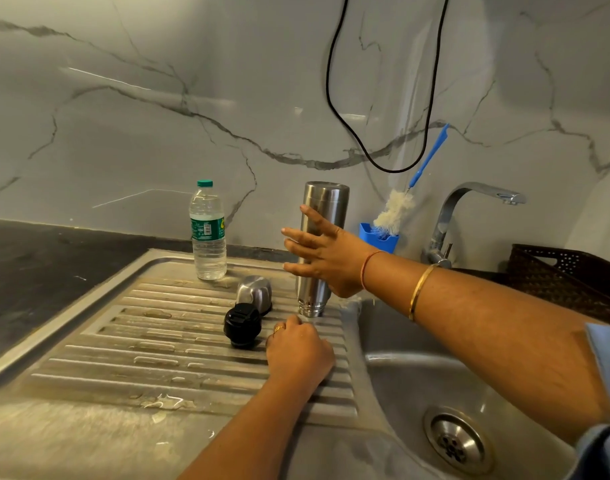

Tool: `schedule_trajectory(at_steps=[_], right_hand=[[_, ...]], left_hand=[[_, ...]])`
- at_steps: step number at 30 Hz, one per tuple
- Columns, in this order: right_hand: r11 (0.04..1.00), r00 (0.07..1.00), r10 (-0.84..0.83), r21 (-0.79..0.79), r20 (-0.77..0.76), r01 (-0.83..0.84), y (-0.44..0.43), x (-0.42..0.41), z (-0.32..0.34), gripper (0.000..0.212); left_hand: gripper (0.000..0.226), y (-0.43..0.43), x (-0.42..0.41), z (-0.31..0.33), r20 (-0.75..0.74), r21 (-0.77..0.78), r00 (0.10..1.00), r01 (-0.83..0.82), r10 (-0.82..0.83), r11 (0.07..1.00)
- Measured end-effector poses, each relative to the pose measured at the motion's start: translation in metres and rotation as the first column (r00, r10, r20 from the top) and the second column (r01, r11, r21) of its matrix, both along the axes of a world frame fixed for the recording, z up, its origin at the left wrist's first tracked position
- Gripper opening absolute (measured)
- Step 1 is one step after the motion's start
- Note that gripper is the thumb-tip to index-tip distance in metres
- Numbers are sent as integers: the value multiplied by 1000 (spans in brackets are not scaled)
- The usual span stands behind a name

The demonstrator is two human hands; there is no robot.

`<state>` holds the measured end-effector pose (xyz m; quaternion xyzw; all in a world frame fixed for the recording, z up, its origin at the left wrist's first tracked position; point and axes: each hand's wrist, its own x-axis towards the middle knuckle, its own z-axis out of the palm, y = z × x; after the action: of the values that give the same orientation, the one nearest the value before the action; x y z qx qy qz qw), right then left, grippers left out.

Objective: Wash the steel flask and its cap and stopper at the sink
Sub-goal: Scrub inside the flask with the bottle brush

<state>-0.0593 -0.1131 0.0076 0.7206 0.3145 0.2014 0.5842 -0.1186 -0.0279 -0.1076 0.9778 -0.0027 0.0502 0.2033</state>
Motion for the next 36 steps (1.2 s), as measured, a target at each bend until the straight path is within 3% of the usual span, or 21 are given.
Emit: schedule_trajectory(at_steps=[8,12,14,17,20,22,26,29,36], right_hand=[[976,978,200,81,58,-204,-13,-7,-5,56],[884,913,404,235,55,-405,-27,-4,-16,33],[845,906,418,341,63,-413,-42,-5,-17,26],[852,962,257,447,95,-273,-68,-2,-13,28],[889,996,-80,454,50,49,-88,4,2,31],[844,968,-250,494,16,210,-99,9,19,29],[773,910,-406,560,77,298,-129,31,52,37],[782,845,-517,475,134,403,-144,44,69,50],[750,742,-645,338,183,568,-143,58,94,45]], left_hand=[[38,2,0,-2,11,13,1000,17,-17,1000],[36,3,-1,-3,26,8,999,29,-29,1000],[35,3,-1,-2,20,0,999,38,-38,999],[37,2,-1,-3,-2,-10,998,57,-57,998],[39,1,-1,-2,-14,0,998,64,-64,998],[40,0,-1,-2,-13,13,998,61,-60,998],[42,-2,-1,-2,-20,32,998,53,-52,998],[43,-3,-1,-3,-19,46,999,48,-48,998],[46,-4,1,-4,-21,35,999,50,-49,998]])
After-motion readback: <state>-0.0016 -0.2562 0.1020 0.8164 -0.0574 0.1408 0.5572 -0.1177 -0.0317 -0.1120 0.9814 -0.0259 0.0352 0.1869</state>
